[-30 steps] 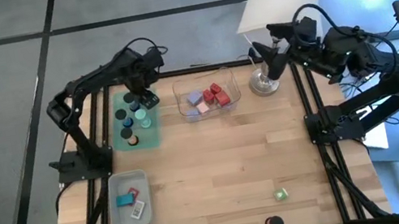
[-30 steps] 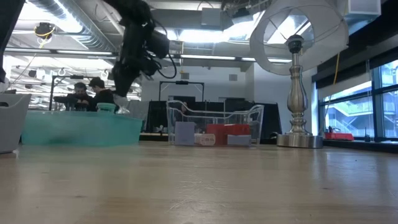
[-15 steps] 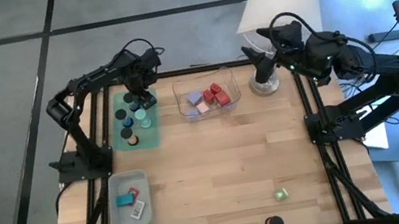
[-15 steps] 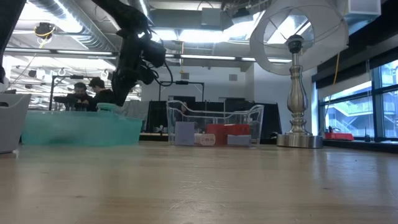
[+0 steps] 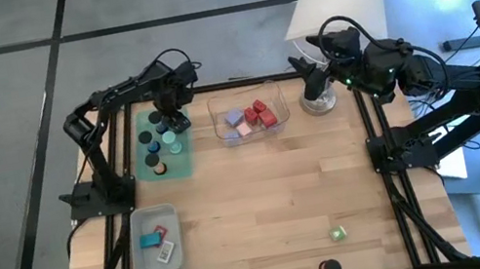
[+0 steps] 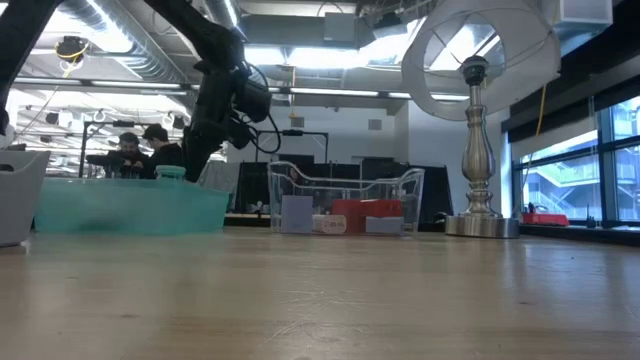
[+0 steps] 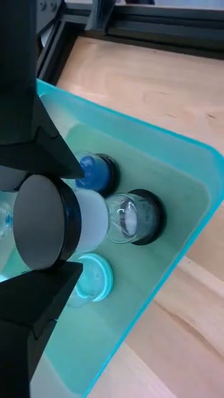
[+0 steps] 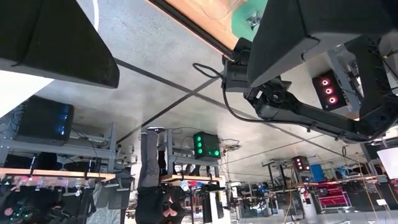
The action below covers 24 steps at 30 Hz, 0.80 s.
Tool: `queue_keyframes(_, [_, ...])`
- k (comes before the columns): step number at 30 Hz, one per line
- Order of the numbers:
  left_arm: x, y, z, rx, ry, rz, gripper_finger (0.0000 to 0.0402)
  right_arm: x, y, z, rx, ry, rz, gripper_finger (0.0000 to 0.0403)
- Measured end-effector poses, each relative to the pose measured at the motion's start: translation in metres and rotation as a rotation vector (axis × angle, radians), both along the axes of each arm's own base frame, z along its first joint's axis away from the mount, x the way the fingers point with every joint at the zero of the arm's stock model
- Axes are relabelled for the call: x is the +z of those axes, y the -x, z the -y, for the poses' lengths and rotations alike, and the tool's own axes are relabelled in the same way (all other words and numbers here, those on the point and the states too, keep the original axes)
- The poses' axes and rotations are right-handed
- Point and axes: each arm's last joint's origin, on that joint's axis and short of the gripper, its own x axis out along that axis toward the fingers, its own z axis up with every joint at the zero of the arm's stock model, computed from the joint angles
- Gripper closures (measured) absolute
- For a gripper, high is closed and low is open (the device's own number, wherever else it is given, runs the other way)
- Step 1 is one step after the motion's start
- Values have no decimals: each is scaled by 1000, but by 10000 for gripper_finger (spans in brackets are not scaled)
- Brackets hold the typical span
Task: Pick & Place Office items
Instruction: Put the white hourglass into the green bin, then put the green charger adapter into the transparent bin
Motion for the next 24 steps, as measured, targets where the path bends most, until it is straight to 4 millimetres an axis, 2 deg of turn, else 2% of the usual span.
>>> queue_keyframes(16, [-1, 0, -1, 18, -17, -14, 131, 0, 0, 0, 0, 3, -3, 45])
queue_keyframes(24, [19, -6, -5, 10, -45, 20, 126, 0, 0, 0, 2, 17, -16, 45])
